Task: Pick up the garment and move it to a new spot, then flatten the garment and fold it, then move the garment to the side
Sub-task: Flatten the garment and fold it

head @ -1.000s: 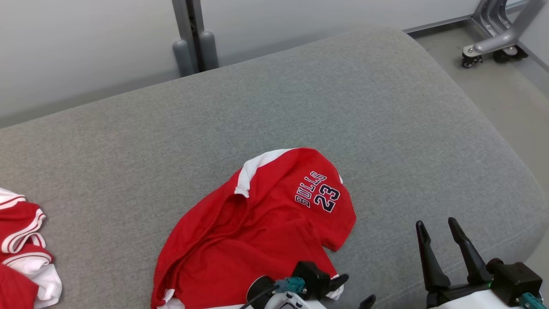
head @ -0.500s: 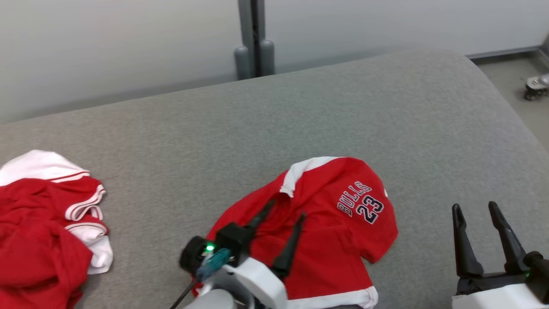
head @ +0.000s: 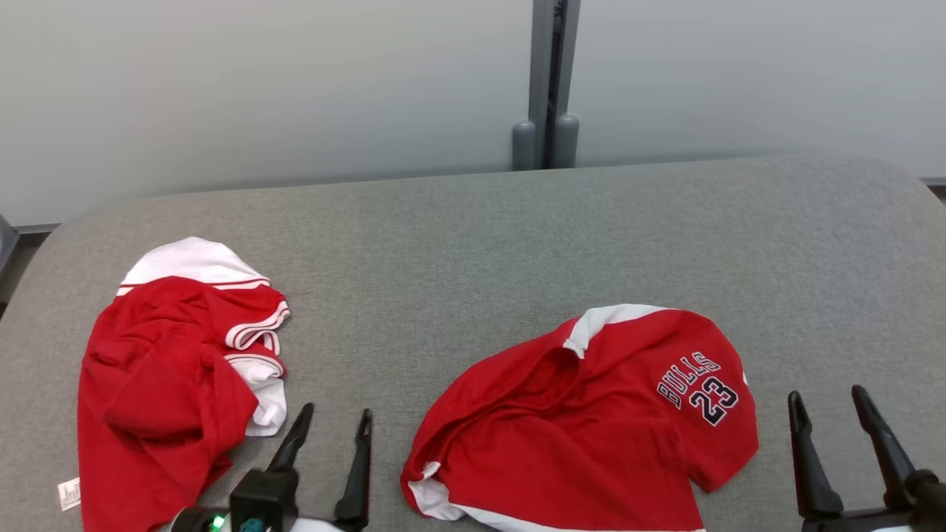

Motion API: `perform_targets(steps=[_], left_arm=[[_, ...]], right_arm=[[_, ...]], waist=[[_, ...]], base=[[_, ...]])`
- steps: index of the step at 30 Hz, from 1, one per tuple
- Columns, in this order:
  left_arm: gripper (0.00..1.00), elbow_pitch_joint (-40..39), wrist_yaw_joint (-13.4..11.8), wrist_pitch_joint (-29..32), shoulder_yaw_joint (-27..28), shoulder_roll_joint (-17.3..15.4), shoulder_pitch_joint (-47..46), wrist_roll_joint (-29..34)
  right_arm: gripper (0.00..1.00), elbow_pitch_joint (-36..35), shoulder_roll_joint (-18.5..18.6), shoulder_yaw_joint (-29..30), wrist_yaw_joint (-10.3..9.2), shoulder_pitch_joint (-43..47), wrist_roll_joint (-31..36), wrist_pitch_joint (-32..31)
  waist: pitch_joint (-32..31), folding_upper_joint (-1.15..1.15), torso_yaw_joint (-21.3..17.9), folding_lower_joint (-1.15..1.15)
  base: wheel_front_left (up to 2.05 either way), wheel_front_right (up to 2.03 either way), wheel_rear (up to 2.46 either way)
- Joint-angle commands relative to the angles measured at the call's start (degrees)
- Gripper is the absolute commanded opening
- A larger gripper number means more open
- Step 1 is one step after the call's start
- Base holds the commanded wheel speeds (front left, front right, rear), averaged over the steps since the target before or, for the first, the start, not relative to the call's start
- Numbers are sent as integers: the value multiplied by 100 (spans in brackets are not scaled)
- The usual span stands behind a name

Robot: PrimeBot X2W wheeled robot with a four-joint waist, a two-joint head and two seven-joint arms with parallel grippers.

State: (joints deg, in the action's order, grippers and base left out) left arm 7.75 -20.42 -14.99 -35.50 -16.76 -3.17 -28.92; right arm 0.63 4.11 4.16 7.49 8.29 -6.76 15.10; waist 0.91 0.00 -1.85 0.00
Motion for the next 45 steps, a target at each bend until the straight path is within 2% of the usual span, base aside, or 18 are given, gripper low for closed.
perform_targets(steps=[1, 3, 10, 15, 20, 30, 39, 45], left_arm=[[100, -46, 67, -27, 208, 6, 179, 130], [100, -103, 186, -27, 506, 31, 389, 295], [100, -101, 866, -27, 1330, 202, 864, 767], [100, -70, 1202, -28, 1944, 381, 1022, 1040], [100, -37, 1527, -28, 2334, 615, 1098, 1292], [100, 79, 1984, -28, 2871, 973, 1151, 1709], [100, 162, 2235, -28, 3163, 1151, 1115, 1949], [100, 2, 2375, -28, 3062, 1233, 1010, 2025]], right_arm=[[100, 17, 0, -23, 1, 75, 39, 9], [100, 19, -23, -58, 1, 131, 61, 9], [100, 101, -75, -162, 1, 260, 76, 9], [100, 126, -92, -158, 1, 265, 64, 9], [100, 162, -98, -87, 1, 291, 52, 9], [100, 225, -112, -76, 1, 352, -10, 9], [100, 232, -111, -60, 1, 298, -229, 9], [100, 178, -117, -60, 2, 173, -350, 9]], waist=[[-95, 0, 114, 0], [-112, 0, 158, 0], [-162, 0, 251, 0], [-183, 0, 302, 0], [-200, 0, 343, 0], [-222, 0, 325, 0], [-208, 0, 315, 0], [-159, 0, 231, 0]], base=[[0, 0, 0], [0, 0, 0], [0, 0, 0], [0, 0, 0], [0, 0, 0], [0, 0, 0], [0, 0, 0], [0, 0, 0]])
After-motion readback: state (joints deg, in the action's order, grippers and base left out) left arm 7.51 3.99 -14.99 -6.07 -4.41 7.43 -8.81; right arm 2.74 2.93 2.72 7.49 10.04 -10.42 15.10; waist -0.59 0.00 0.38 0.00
